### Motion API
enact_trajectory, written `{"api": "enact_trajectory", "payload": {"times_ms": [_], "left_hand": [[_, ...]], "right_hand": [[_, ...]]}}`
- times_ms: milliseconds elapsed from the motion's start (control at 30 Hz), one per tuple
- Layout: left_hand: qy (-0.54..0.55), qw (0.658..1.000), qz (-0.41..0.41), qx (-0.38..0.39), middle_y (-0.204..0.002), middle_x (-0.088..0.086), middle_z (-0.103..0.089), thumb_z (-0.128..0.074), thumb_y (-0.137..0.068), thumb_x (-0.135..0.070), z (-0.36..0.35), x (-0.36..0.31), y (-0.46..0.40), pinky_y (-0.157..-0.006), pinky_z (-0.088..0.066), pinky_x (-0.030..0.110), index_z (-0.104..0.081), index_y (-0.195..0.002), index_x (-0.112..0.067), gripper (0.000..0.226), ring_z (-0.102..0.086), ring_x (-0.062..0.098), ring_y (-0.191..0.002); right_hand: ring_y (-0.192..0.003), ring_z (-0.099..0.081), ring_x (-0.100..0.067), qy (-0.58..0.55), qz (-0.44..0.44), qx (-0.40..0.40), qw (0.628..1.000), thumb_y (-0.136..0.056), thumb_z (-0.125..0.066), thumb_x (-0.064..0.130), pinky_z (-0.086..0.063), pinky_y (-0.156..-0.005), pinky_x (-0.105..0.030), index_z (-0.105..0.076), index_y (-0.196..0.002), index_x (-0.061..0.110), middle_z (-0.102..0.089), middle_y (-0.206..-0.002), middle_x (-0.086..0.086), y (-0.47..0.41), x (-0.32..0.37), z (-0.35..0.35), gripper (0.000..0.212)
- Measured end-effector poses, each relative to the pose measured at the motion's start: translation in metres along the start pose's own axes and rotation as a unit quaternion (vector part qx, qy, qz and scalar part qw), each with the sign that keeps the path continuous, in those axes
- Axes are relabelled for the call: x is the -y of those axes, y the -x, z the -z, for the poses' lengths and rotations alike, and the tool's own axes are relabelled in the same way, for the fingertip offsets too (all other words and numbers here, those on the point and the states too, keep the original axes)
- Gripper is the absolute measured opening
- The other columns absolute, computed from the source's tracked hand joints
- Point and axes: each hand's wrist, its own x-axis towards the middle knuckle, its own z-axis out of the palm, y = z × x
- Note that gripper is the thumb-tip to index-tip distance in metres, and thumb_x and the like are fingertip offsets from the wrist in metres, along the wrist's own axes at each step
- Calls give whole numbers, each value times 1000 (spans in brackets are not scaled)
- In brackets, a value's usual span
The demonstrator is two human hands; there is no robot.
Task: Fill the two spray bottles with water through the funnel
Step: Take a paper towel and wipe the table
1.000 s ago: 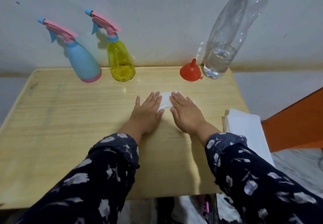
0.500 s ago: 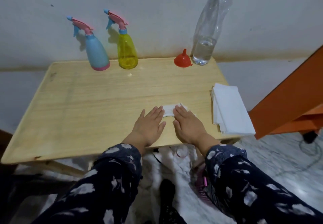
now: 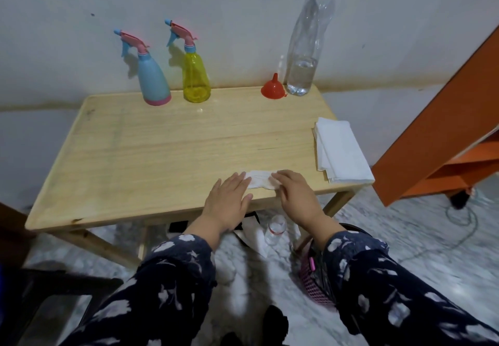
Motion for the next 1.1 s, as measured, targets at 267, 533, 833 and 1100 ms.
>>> {"api": "enact_trajectory", "payload": {"times_ms": [267,533,833,1100], "left_hand": [[70,997,15,-35,-161,-7,-18,-34,-105,-34,-3,2,-14,-121,-1,38,-27,-153,-23,49,-7,11,-149],[120,984,7,-132,-135,-2,-59,-58,-96,-11,-11,-13,15,-105,-41,26,-64,-128,-20,35,-53,14,-127],[253,953,-37,-164,-113,2,-72,-65,-92,-16,14,-95,-11,-89,-45,21,-73,-114,-15,23,-65,18,-105],[325,939,-59,-94,-122,1,-67,-63,-93,-17,-28,-210,-34,-97,-42,22,-69,-118,-15,26,-59,17,-116]], "right_hand": [[-95,-49,-33,91,18,-22,995,-94,-51,11,-44,-78,-44,-67,-115,10,-59,-106,-10,-3,-21,-1,26],[-84,-49,-31,37,7,-72,997,-94,-52,6,-44,-74,-47,-72,-100,3,-60,-89,-11,28,-15,-4,21],[-87,-54,-27,40,-48,-181,981,-86,-66,11,-32,-75,-20,-74,-100,5,-64,-85,-8,56,-49,69,17],[-85,-57,-25,24,-153,-187,970,-82,-67,7,-34,-71,-22,-70,-91,9,-65,-89,-7,115,-142,119,10]]}}
